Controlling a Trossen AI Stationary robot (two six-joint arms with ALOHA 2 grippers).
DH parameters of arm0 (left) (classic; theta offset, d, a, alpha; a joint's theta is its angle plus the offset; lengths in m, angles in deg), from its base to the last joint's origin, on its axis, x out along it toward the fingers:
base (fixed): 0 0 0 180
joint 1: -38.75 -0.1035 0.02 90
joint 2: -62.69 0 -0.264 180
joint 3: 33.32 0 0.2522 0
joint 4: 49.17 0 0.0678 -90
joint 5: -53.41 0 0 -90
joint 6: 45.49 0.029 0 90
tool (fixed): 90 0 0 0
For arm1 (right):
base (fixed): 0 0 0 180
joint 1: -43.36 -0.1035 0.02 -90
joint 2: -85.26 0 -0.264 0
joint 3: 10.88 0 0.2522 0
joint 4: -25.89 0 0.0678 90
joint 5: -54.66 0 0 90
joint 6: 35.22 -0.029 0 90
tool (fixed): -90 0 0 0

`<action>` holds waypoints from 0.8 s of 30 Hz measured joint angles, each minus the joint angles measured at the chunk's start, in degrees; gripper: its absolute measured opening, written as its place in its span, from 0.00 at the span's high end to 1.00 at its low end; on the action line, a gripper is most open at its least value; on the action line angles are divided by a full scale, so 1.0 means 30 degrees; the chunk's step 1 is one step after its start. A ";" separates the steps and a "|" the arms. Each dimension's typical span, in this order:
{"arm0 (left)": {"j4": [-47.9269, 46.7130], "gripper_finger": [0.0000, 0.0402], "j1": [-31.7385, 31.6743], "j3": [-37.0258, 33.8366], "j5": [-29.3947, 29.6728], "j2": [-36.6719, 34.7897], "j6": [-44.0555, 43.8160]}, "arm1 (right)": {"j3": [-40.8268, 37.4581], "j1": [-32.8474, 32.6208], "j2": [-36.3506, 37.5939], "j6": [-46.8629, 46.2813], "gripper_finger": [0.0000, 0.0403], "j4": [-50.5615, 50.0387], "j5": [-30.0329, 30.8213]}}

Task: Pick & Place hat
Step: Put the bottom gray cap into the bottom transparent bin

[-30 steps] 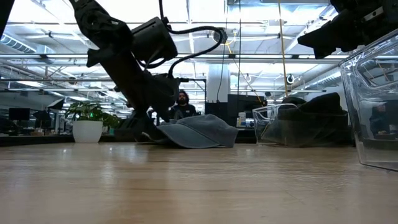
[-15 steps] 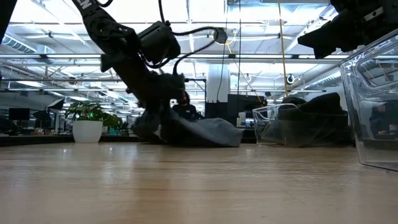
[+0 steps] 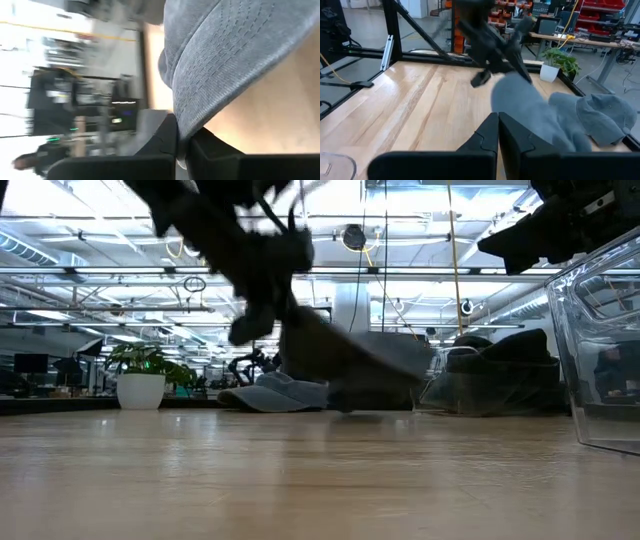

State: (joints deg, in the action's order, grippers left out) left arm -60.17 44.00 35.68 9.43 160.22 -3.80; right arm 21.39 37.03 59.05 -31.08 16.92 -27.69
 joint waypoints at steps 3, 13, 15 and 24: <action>-0.0245 0.98 0.1256 0.1050 0.2538 -0.0623 0.1767 | 0.0000 -0.0006 -0.0088 -0.0005 1.00 0.0185 0.0020; -0.0464 0.98 0.4836 0.3947 0.9051 -0.2122 0.7422 | 0.0000 0.0001 -0.0519 0.0982 1.00 0.0664 -0.0025; -0.0379 0.98 0.5386 0.4260 1.0190 -0.2161 0.8652 | -0.0052 0.0001 -0.0669 0.0498 1.00 0.1193 -0.0053; -0.0874 0.97 0.7002 0.5012 1.1091 -0.2161 0.8918 | -0.2616 0.0670 -0.2890 -0.3400 1.00 0.9502 -0.0083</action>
State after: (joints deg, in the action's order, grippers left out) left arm -62.79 65.01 50.72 42.71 153.74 22.95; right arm 13.54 39.04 50.38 -41.28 45.43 -27.94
